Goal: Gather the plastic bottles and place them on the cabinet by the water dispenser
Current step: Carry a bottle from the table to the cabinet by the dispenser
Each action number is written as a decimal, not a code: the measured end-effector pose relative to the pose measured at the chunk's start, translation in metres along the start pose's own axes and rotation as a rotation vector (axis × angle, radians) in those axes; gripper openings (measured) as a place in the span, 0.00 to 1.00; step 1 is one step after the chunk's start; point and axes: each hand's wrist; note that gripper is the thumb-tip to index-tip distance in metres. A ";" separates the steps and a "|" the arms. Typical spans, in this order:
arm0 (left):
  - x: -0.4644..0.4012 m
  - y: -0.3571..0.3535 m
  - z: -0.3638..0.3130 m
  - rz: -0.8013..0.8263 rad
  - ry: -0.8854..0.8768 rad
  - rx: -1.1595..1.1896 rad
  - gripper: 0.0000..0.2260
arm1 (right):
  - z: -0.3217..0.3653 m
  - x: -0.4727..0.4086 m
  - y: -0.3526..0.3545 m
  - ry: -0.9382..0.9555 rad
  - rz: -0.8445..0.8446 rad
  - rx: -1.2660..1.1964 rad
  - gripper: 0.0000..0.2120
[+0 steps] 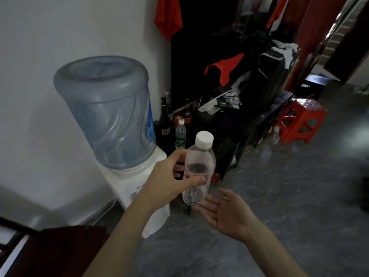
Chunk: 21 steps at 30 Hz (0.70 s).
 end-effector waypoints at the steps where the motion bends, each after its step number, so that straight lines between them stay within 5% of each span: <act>1: -0.014 0.002 0.003 0.015 0.007 0.006 0.24 | 0.009 -0.006 0.001 0.003 -0.002 -0.019 0.26; 7: -0.089 0.005 0.029 0.123 0.074 -0.042 0.25 | 0.058 -0.052 0.013 -0.045 -0.038 -0.055 0.29; 21: -0.311 -0.010 0.059 0.059 0.218 -0.091 0.26 | 0.262 -0.194 0.053 -0.222 -0.054 -0.007 0.25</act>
Point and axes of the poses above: each hand's wrist, its own x-axis away from the middle knuckle, its own y-axis out of the back of the hand, z = x × y, and after that the axes turned 7 degrees about z, right-handed
